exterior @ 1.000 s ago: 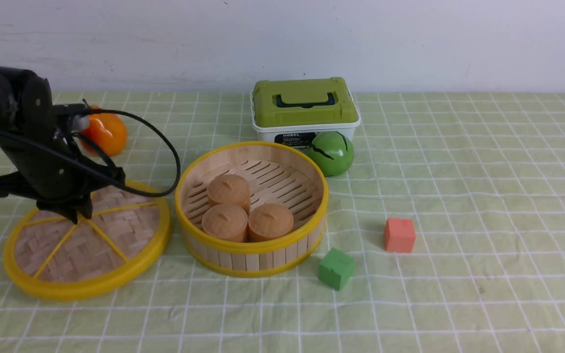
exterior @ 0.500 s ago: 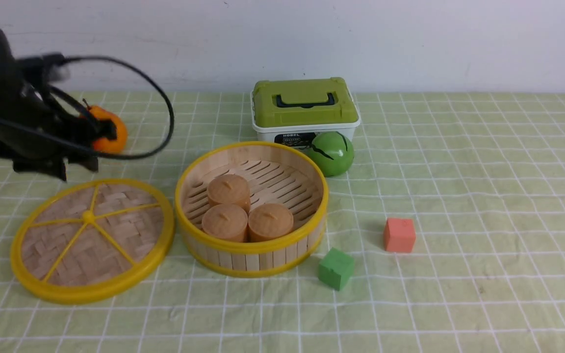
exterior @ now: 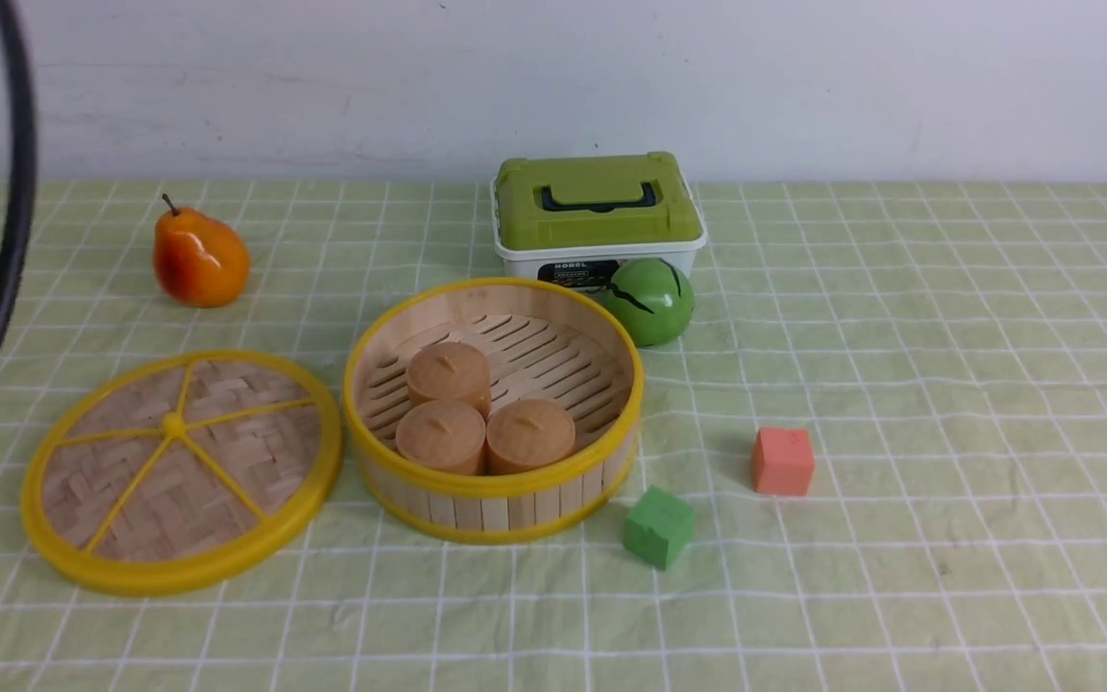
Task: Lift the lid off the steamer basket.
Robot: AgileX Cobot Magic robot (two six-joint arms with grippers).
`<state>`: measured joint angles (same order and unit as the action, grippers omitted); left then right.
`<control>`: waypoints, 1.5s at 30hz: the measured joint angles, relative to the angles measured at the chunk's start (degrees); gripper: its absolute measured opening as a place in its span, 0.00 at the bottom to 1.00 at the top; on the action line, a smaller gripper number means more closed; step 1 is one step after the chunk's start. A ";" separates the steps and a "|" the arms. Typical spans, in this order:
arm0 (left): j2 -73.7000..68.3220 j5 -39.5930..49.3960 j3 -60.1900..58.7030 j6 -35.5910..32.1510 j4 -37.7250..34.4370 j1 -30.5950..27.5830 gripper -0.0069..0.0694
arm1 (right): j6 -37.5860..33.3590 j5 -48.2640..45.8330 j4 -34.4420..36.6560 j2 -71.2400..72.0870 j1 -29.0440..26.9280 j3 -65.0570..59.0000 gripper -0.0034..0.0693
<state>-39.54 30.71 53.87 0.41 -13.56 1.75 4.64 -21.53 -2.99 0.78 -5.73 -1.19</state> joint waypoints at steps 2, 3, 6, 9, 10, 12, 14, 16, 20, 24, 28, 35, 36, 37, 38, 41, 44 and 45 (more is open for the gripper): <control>6.34 -2.58 -6.87 -1.12 -0.20 0.00 0.07 | 0.00 0.00 0.00 0.00 0.00 0.00 0.38; 8.35 -3.52 -8.90 -1.74 -0.25 0.00 0.07 | 0.00 0.00 0.00 0.00 0.00 0.00 0.38; 18.21 -4.69 -19.48 -6.29 -0.34 0.00 0.07 | 0.00 0.00 0.00 0.00 0.00 0.00 0.38; 25.73 -4.75 -27.75 -8.54 -0.46 0.00 0.07 | 0.00 0.00 0.00 0.00 0.00 0.00 0.38; 28.69 -4.59 -30.31 -8.80 -0.70 0.00 0.07 | 0.00 0.00 0.00 0.00 0.00 0.00 0.38; 31.81 -4.25 -34.06 -9.01 -1.42 0.00 0.07 | 0.00 0.00 0.00 0.00 0.00 0.00 0.38; 35.70 -3.46 -38.59 -9.15 -2.45 0.00 0.07 | 0.00 0.00 0.00 0.00 0.00 0.00 0.38; 37.41 -2.97 -40.81 -9.21 -3.03 0.00 0.07 | 0.00 0.00 0.00 0.00 0.00 0.00 0.38; 39.48 -2.24 -46.48 -9.32 -3.16 0.00 0.07 | 0.00 0.00 0.00 0.00 0.00 0.00 0.38; 39.57 -2.67 -48.22 -9.32 -3.15 0.00 0.07 | 0.00 0.00 0.00 0.00 0.00 0.00 0.38; 40.08 -9.55 -51.20 -8.96 -2.52 0.00 0.07 | 0.00 0.00 0.00 0.00 0.00 0.00 0.38; 40.17 -14.92 -55.37 6.11 8.90 0.89 0.07 | 0.00 0.00 0.00 0.00 0.00 0.00 0.38; 40.17 -13.78 -55.37 8.91 10.15 1.45 0.07 | 0.00 0.00 0.00 0.00 0.00 0.00 0.38; 40.17 -12.24 -55.37 10.54 10.83 1.91 0.07 | 0.00 0.00 0.00 0.00 0.00 0.00 0.38; 40.17 -10.62 -55.41 11.45 10.97 2.32 0.07 | 0.00 0.00 0.00 0.00 0.00 0.00 0.38; 40.17 -8.38 -55.61 11.16 11.02 2.58 0.07 | 0.00 0.00 0.00 0.00 0.00 0.00 0.38; 40.17 -8.03 -55.66 8.87 10.95 2.70 0.07 | 0.00 0.00 0.00 0.00 0.00 0.00 0.38; 40.17 -8.03 -55.66 8.16 10.78 2.75 0.07 | 0.00 0.00 0.00 0.00 0.00 0.00 0.38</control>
<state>0.63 22.69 -1.79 8.56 -2.78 4.50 4.64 -21.53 -2.99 0.78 -5.73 -1.19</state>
